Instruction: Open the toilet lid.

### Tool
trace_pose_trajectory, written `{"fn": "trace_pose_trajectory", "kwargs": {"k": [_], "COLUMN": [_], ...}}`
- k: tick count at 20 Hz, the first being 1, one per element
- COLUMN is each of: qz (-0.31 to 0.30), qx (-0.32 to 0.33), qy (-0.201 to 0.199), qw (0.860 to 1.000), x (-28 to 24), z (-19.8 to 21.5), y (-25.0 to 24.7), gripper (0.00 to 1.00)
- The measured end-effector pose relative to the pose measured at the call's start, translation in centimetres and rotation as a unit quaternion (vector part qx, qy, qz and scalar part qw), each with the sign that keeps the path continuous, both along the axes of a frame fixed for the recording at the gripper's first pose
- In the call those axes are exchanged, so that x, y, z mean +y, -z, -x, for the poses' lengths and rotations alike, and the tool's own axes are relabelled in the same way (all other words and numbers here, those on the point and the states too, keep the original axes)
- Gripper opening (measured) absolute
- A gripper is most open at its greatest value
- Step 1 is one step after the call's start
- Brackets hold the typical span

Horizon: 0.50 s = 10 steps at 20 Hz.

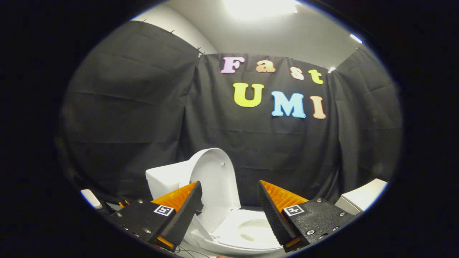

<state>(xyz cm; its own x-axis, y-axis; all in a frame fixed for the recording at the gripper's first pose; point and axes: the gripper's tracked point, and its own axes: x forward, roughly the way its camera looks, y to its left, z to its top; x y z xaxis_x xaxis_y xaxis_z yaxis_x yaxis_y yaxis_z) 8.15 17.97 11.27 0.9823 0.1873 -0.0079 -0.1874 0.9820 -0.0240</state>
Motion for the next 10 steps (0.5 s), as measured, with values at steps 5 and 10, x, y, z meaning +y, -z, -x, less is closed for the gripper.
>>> {"fn": "trace_pose_trajectory", "kwargs": {"k": [5,10], "qz": [-0.006,-0.026], "qx": [-0.004,-0.006], "qy": [0.023,0.052], "qw": [1.0,0.998], "x": [-4.3,-8.7], "z": [1.8,5.2], "y": [0.3,1.6], "gripper": [0.95,0.95]}}
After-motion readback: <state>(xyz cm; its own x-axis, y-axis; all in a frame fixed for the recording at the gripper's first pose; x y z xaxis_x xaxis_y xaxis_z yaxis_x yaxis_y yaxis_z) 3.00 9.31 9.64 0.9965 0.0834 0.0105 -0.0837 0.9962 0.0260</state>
